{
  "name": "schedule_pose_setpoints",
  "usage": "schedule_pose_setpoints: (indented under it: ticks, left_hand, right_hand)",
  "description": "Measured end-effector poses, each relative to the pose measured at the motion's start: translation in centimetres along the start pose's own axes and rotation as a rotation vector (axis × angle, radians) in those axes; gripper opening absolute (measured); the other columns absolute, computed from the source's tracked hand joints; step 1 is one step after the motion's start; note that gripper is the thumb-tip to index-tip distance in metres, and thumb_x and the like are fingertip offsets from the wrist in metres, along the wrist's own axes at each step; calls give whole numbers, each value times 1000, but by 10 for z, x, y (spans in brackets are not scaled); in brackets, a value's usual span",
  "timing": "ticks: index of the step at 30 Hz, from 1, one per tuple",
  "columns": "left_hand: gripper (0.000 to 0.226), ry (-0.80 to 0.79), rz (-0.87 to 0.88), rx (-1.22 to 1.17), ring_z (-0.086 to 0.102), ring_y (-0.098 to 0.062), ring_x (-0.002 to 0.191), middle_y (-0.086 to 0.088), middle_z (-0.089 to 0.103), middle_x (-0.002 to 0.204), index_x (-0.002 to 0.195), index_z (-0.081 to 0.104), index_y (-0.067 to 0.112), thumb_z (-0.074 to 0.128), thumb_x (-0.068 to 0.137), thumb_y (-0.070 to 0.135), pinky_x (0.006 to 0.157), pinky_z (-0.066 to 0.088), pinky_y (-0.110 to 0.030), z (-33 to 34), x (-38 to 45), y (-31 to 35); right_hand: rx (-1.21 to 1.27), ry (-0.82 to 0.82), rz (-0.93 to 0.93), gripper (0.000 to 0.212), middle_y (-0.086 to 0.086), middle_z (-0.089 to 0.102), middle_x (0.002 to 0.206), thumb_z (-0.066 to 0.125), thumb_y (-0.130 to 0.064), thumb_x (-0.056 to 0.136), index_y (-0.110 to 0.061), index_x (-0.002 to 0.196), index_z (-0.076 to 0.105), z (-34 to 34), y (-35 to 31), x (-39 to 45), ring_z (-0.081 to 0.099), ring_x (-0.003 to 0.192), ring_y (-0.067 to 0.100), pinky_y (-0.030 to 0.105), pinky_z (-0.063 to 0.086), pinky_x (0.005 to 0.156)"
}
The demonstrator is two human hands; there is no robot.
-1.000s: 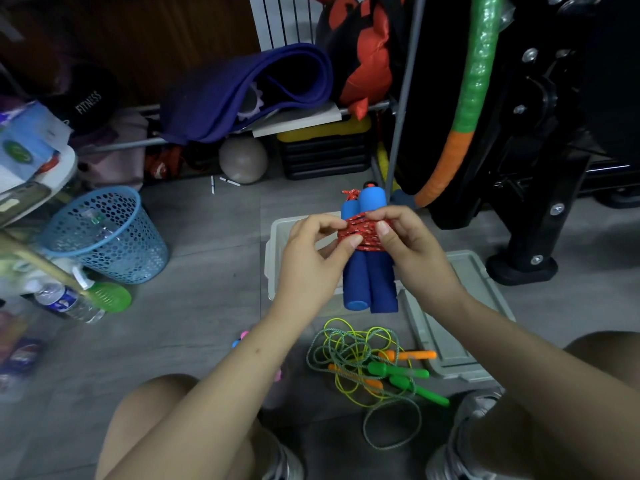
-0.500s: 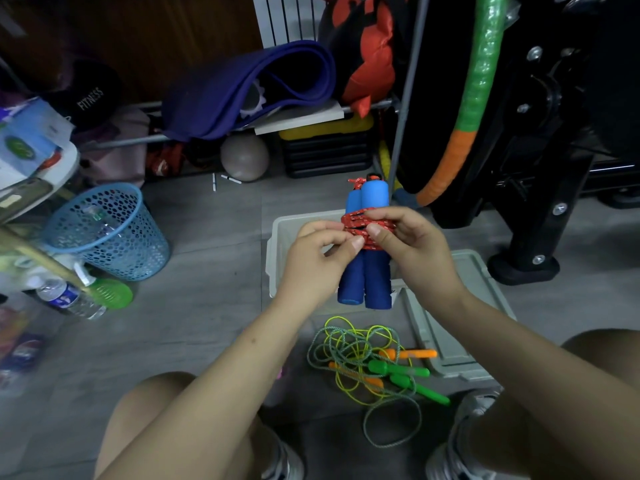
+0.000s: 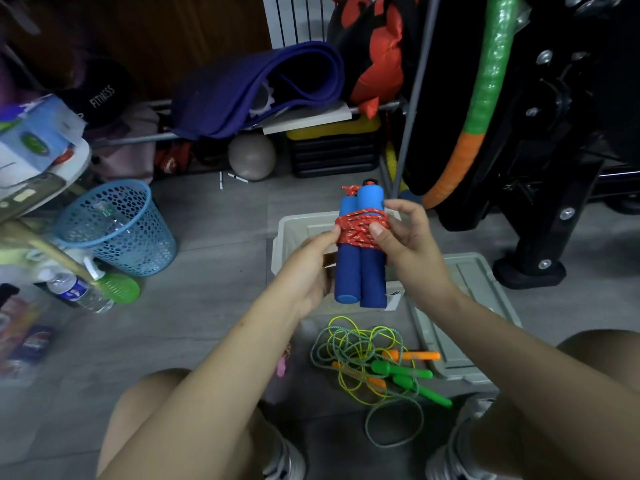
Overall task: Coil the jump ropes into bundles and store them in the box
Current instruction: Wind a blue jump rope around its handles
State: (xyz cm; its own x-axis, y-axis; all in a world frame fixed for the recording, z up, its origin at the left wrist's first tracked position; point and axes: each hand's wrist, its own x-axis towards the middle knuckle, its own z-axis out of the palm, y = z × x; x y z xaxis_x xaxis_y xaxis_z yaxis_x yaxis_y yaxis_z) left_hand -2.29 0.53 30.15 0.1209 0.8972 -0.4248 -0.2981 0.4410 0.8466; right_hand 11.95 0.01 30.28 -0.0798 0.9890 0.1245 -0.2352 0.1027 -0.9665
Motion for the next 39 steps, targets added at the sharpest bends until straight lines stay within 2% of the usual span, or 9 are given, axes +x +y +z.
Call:
schedule_pose_setpoints:
  ticks: [7,10,16,18,21,25,29,34,39]
  left_hand:
    - [24,125,67,-51,65,-14,79,-1,68,95,118,56,18,55,94,18,81,51,-34,-37,0,-8]
    - [35,207,-31,-29,65,-19,86,-8,67,105,123,55,9,60,91,19,77,54,-35,-62,5,-19]
    - [26,388,-170,-98,65,-21,78,-12,66,96,112,60,4,61,91,18,68,56,-33,-116,23,-69]
    - [21,481,-191,-116,68,-19,75,-12,68,94,108,61,4,62,90,16,63,57,-29,-134,29,-96]
    - [17,557,-250,-81,65,-27,94,-11,67,102,104,62,9,64,89,17,86,54,-38,-158,34,-143]
    - [24,715,-317,-89,60,-27,98,-12,65,106,113,62,4,63,89,11,99,46,-43,-178,47,-197]
    - [31,745,-335,-148,61,-26,96,-16,65,112,121,59,1,59,90,3,88,51,-34,-186,68,-232]
    - [17,749,-272,28,64,-24,97,-8,69,99,93,66,18,65,85,2,93,50,-39,-189,94,-271]
    - [22,760,-278,204,63,-19,101,-3,70,107,109,68,15,63,87,15,90,47,-29,-188,114,-292]
  right_hand:
    - [-144,-101,127,39,11,63,109,54,-8,92,-18,126,38,26,25,-1,62,91,14,30,52,80]
    - [-251,-113,272,40,19,61,112,59,-19,91,-28,125,42,33,49,-1,63,94,22,29,55,69]
    - [-206,-88,539,39,25,60,107,57,-6,91,-9,129,45,66,124,3,61,86,28,41,53,72]
    - [-232,-68,618,35,17,59,104,56,-2,91,-1,125,48,74,155,-2,60,76,19,30,52,62]
    - [-248,-27,758,28,13,57,104,55,0,91,4,119,52,79,206,-17,55,72,8,16,48,49]
    - [-303,1,866,19,11,60,102,59,-2,89,-7,108,57,76,270,-29,57,88,19,22,51,59]
    - [-444,13,860,17,17,68,106,66,-4,83,-15,96,64,69,321,-32,62,91,26,44,52,86]
    - [-428,133,906,25,17,65,103,62,3,84,1,109,62,54,356,-25,61,84,21,27,50,78]
    - [-441,183,946,28,16,66,109,67,-5,83,-8,110,62,42,396,-21,63,97,28,44,51,91]
